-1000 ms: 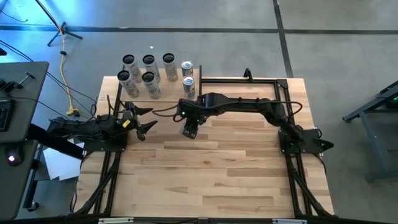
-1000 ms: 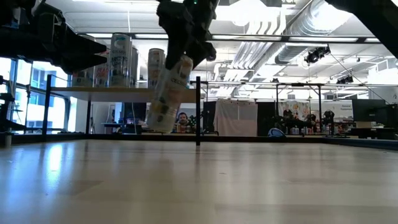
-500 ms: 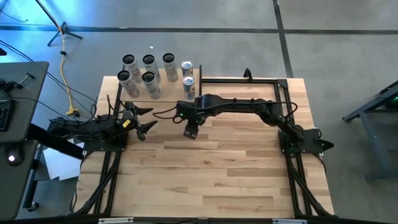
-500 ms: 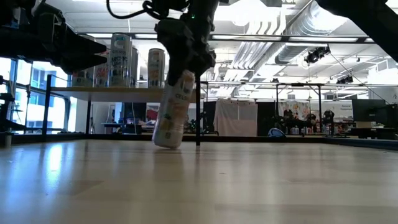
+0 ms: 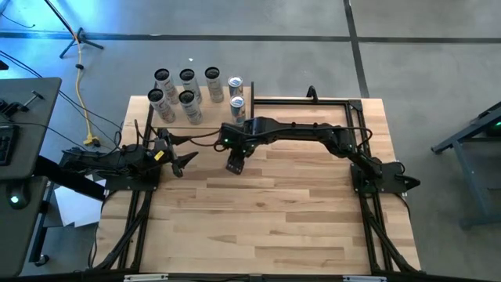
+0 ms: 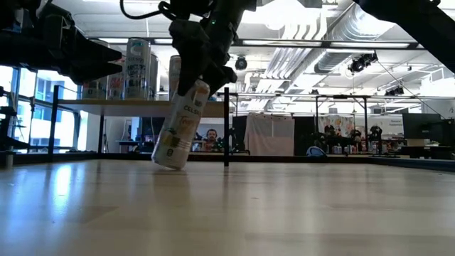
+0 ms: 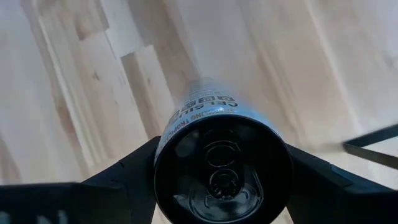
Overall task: Place canned beverage on shelf
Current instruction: Put the white yellow soda can on the shelf aligned with the other white yellow soda can
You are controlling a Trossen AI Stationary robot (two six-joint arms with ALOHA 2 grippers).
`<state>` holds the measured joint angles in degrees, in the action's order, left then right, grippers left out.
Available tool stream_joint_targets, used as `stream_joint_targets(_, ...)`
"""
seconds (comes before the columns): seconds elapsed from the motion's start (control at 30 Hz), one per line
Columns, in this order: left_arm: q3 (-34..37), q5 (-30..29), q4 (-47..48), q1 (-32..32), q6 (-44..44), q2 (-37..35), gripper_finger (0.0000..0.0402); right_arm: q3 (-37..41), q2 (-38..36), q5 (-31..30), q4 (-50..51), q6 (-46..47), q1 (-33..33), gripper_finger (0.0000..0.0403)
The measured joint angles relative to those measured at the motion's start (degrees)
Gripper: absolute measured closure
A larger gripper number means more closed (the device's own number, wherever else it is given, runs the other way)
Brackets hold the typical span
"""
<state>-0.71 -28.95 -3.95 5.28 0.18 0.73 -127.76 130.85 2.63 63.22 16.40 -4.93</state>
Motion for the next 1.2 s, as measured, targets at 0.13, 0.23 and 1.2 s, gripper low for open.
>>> stream_joint_targets(0.13,0.0,-0.1,0.0,0.0,0.0,0.0,0.0112,0.0,0.0,1.5,0.0,1.4,-0.1,0.0143)
stream_joint_targets(0.23,0.0,-0.1,0.0,0.0,0.0,0.0,0.0112,0.0,0.0,1.9,0.2,1.6,-0.4,0.0142)
stream_joint_targets(1.2,0.0,-0.1,0.0,0.0,0.0,0.0,0.0112,-2.0,0.1,-3.9,5.6,3.1,-0.3,0.0086)
